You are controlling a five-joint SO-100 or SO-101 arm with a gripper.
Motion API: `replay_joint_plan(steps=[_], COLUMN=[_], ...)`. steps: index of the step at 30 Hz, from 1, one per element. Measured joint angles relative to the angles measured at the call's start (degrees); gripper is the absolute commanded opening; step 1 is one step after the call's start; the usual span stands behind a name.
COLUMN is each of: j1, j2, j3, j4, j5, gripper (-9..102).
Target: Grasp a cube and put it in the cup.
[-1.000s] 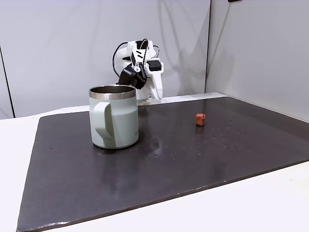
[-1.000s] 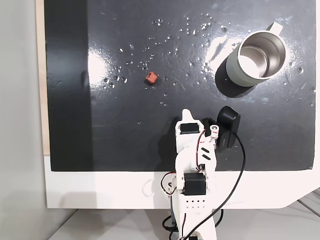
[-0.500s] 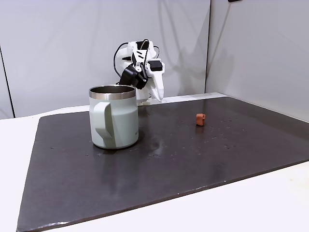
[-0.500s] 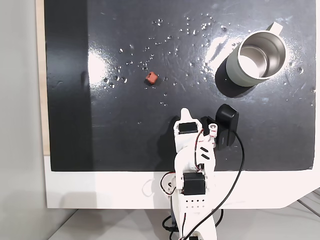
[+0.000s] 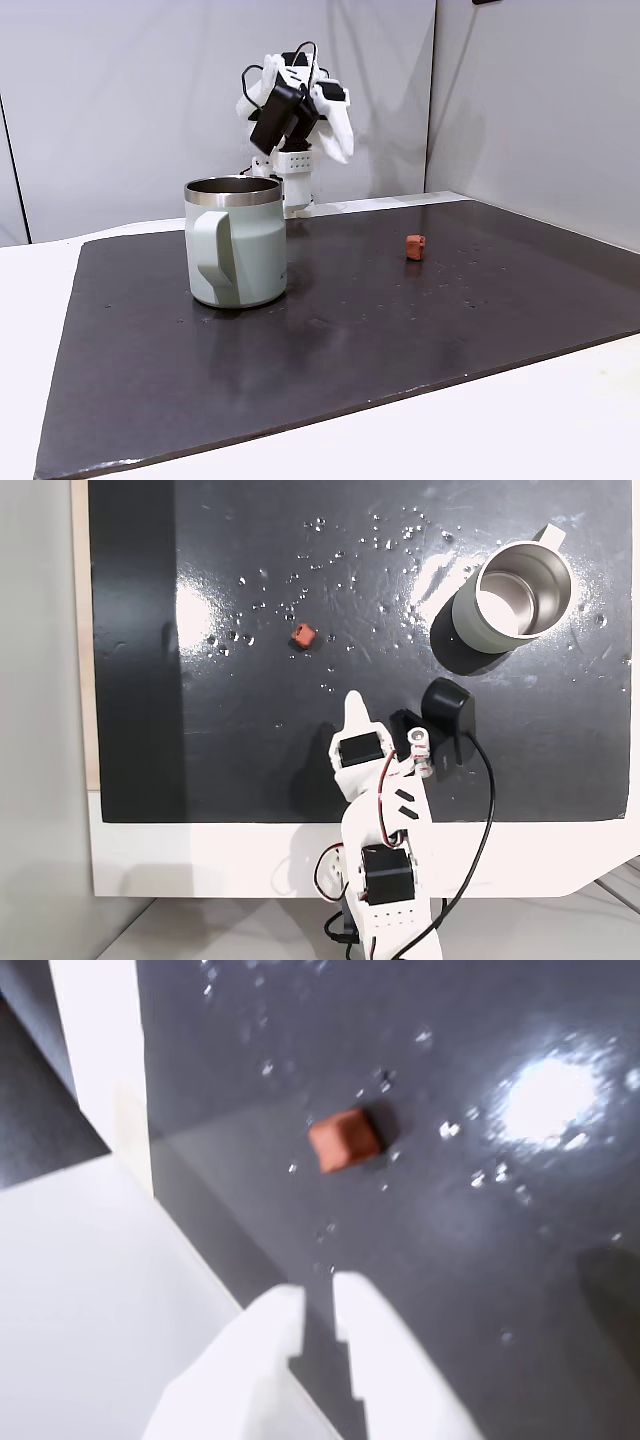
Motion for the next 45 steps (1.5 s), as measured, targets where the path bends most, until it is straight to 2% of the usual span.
replay_joint_plan(steps=[12, 23, 45], j1=[-5.27, -8.70, -10.28], j2=[-29.09, -60.91, -102.04], j3=[-22.76, -50.80, -87.63], j4=[3.08, 12.30, 30.41], j5=[0.00, 0.00, 1.32], gripper=[0, 0, 0])
